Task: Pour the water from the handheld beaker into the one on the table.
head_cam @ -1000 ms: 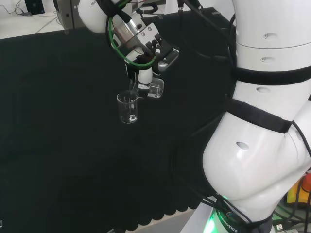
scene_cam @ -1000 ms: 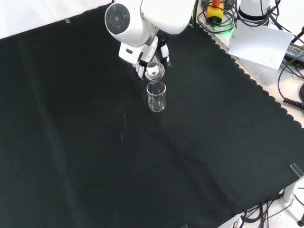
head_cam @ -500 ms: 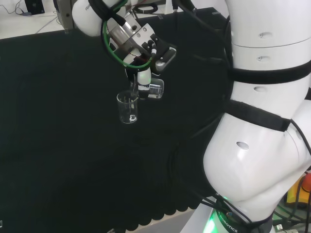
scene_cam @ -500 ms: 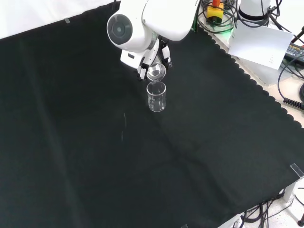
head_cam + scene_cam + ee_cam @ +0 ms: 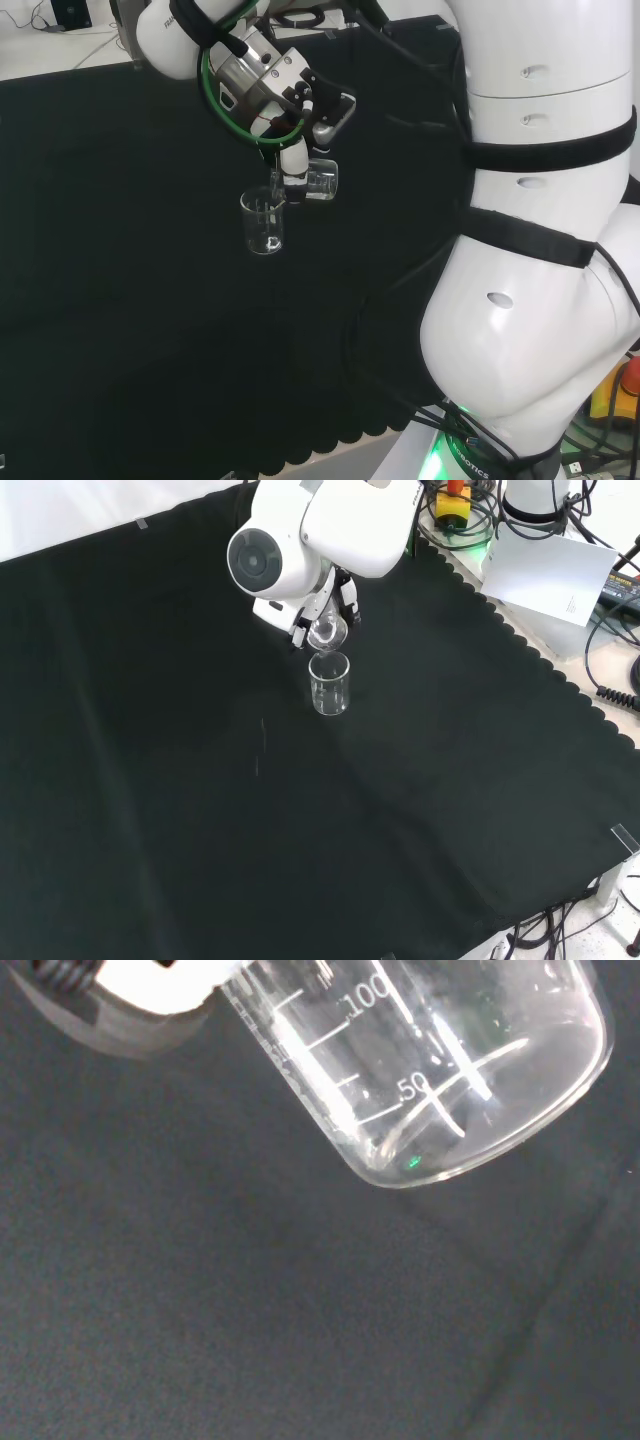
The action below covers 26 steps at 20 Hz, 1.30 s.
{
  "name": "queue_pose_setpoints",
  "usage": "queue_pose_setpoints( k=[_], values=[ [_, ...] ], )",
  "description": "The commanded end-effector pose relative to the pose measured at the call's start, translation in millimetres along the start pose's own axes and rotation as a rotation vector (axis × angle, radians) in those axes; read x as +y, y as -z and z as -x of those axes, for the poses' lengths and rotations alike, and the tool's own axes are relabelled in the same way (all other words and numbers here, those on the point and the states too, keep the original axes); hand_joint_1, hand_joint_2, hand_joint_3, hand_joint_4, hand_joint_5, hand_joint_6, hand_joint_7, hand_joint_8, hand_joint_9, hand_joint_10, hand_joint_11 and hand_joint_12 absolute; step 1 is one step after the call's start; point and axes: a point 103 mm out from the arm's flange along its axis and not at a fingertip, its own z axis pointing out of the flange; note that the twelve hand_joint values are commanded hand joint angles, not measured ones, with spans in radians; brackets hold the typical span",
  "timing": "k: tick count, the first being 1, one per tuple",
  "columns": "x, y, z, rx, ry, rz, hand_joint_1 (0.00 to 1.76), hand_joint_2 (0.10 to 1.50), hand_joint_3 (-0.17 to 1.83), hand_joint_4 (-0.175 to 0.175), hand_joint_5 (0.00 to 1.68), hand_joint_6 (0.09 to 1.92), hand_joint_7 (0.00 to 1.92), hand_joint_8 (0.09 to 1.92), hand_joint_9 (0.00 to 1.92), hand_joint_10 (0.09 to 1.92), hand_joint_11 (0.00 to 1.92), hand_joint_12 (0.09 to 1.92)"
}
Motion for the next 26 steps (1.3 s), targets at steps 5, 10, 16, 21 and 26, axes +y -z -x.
queue_pose_setpoints(
  k=[5,10,16,21,26],
  values=[
    [3,6,-1,-0.018,-0.024,-0.049,1.18,1.13,-0.17,-0.175,1.1,0.89,1.39,1.19,1.55,0.88,1.35,0.89],
    [6,10,-1,-0.024,-0.03,-0.07,1.18,1.14,-0.17,-0.175,1.1,0.89,1.39,1.2,1.55,0.88,1.35,0.9],
    [8,14,-3,-0.036,-0.033,-0.082,1.18,1.14,-0.17,-0.175,1.09,0.9,1.39,1.2,1.55,0.88,1.35,0.89],
    [8,17,-4,-0.055,-0.035,-0.096,1.18,1.14,-0.17,-0.175,1.09,0.9,1.39,1.2,1.55,0.88,1.35,0.89],
    [9,22,-6,-0.084,-0.033,-0.113,1.18,1.14,-0.17,-0.175,1.09,0.9,1.39,1.2,1.55,0.88,1.35,0.89]
  ],
)
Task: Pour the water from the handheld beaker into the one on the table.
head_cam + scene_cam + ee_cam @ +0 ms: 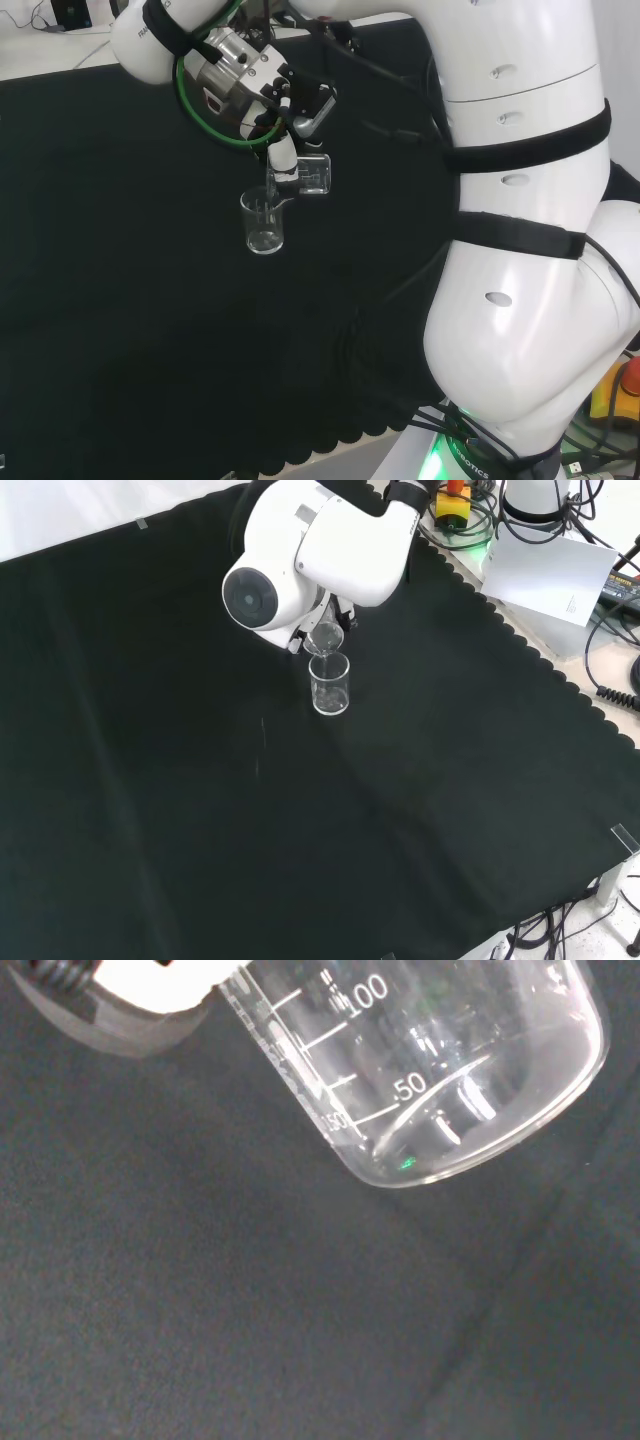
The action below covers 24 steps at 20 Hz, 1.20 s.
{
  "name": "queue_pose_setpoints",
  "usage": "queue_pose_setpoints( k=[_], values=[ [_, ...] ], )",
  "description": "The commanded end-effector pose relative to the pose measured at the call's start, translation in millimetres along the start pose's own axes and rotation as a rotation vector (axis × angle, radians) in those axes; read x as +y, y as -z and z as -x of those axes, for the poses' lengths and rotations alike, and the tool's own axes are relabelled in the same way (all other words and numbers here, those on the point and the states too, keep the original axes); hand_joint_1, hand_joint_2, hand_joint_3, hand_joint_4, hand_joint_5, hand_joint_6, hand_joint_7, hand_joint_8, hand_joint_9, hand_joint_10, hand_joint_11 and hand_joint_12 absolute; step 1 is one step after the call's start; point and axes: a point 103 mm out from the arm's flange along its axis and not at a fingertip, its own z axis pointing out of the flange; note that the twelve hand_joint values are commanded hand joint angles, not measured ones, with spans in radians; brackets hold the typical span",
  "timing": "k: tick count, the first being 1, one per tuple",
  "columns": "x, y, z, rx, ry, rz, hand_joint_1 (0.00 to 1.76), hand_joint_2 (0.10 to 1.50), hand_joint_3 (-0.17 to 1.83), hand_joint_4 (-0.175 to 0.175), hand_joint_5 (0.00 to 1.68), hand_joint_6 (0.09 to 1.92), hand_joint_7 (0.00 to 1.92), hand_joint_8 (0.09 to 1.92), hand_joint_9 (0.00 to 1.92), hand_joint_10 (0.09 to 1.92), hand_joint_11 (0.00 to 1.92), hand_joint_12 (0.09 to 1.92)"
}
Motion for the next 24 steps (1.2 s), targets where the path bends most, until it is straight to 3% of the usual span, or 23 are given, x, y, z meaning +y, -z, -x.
queue_pose_setpoints(
  k=[1,24],
  values=[
    [0.6,3.9,-1.5,-0.026,-0.003,-0.024,1.18,1.14,-0.17,-0.175,1.09,0.9,1.39,1.2,1.55,0.88,1.35,0.89],
    [-0.8,11.2,-6.5,-0.066,-0.042,-0.093,1.18,1.14,-0.17,-0.175,1.09,0.9,1.39,1.19,1.55,0.87,1.35,0.89]
  ],
)
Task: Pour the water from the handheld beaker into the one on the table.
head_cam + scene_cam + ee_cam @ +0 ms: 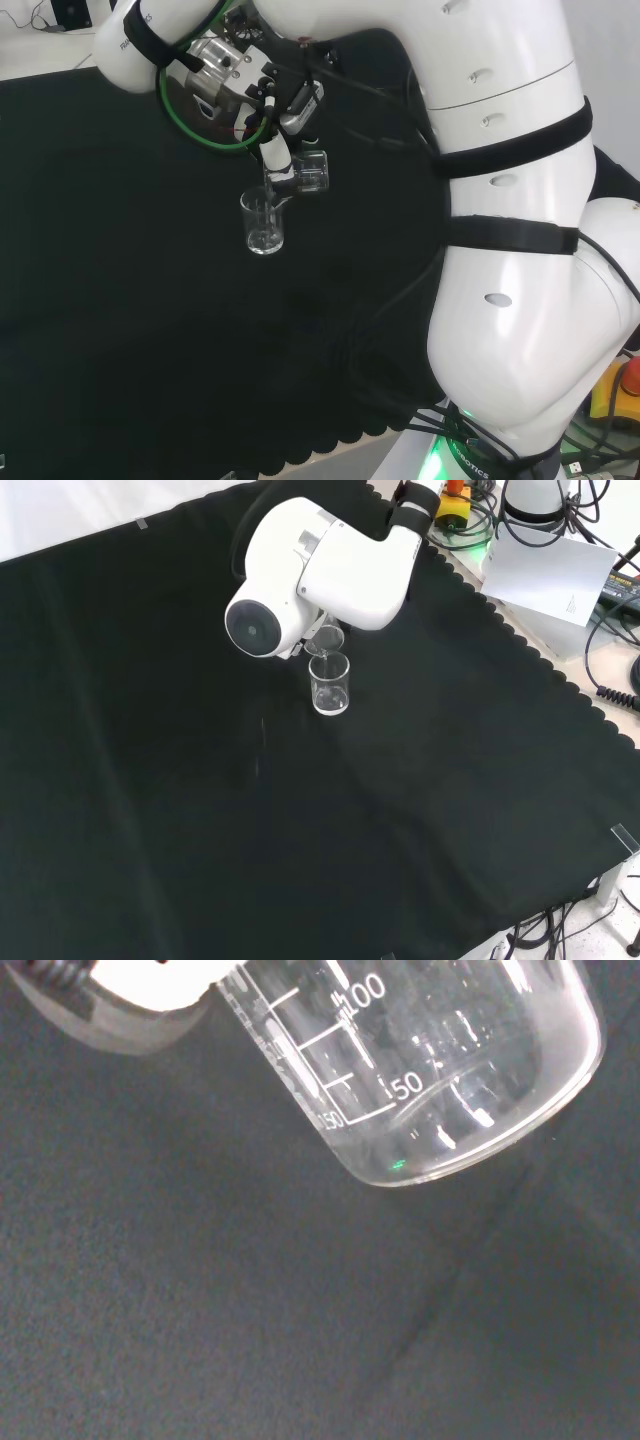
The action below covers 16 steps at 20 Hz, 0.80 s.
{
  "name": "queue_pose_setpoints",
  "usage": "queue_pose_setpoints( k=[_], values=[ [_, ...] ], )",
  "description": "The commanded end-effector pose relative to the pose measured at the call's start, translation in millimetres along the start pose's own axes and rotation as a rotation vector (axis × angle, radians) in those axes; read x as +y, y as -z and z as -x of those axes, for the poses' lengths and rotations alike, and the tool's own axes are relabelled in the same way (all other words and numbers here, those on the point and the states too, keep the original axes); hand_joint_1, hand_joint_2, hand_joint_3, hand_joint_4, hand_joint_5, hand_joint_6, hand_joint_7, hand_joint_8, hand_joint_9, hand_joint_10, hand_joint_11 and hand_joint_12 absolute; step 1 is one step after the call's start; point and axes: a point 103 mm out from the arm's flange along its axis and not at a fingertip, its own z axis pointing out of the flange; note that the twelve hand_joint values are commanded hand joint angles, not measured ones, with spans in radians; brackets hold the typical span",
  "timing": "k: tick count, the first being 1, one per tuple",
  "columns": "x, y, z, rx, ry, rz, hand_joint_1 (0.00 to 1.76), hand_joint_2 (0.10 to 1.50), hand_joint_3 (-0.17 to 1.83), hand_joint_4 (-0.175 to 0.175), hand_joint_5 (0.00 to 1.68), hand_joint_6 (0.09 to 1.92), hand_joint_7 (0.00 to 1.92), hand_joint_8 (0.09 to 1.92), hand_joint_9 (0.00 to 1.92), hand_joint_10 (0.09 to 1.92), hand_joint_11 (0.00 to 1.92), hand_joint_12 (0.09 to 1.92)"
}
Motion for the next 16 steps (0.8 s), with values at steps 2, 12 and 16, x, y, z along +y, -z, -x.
queue_pose_setpoints(
  k=[2,12,16],
  values=[
    [-1.3,2.1,-2.8,-0.014,-0.008,-0.013,1.18,1.14,-0.17,-0.175,1.09,0.9,1.39,1.19,1.55,0.87,1.35,0.89],
    [-1.2,3.5,-4.1,-0.007,-0.007,-0.021,1.18,1.14,-0.17,-0.175,1.09,0.9,1.39,1.19,1.55,0.87,1.35,0.88],
    [-0.9,1.4,-3.2,-0.004,-0.005,-0.017,1.18,1.14,-0.17,-0.175,1.09,0.9,1.39,1.19,1.55,0.87,1.35,0.88]
  ],
)
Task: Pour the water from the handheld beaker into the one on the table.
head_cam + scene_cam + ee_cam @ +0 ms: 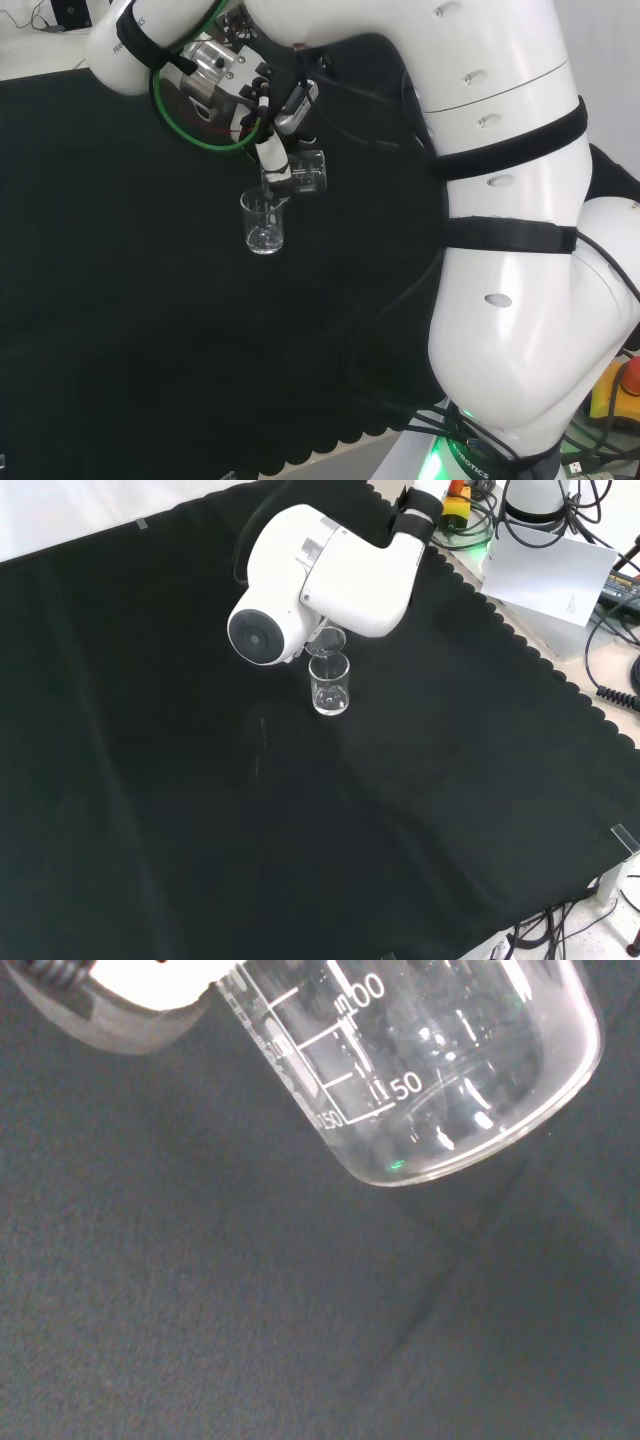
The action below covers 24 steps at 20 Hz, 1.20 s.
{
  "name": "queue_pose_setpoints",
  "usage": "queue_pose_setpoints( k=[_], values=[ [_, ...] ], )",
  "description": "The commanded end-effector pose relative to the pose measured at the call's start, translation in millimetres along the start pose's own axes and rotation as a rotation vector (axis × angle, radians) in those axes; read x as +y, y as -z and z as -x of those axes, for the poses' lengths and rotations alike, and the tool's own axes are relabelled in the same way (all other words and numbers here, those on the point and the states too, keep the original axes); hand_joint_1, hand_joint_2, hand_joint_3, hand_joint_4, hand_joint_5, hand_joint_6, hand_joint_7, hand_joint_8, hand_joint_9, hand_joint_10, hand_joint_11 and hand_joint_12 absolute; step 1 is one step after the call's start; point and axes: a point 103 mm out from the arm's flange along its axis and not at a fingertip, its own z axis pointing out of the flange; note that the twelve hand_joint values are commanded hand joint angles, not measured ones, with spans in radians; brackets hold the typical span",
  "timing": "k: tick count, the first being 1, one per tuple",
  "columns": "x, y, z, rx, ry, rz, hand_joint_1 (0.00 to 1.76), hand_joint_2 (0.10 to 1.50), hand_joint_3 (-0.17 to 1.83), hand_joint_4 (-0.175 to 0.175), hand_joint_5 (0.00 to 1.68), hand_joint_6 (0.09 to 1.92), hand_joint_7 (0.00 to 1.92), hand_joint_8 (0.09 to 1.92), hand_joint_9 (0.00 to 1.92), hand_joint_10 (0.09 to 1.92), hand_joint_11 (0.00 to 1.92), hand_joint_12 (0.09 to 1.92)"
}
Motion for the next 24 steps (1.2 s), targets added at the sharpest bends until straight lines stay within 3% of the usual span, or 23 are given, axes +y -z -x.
queue_pose_setpoints(
  k=[1,15,24],
  values=[
    [0,-2,0,0.002,0.002,0.003,1.18,1.14,-0.17,-0.175,1.09,0.9,1.39,1.19,1.55,0.87,1.35,0.88],
    [-3,-3,0,-0.004,0.004,0.023,1.18,1.14,-0.17,-0.175,1.09,0.9,1.39,1.19,1.55,0.87,1.36,0.88],
    [-9,-14,4,0.032,0.001,0.152,1.18,1.14,-0.17,-0.175,1.09,0.91,1.39,1.19,1.55,0.87,1.36,0.88]
  ],
)
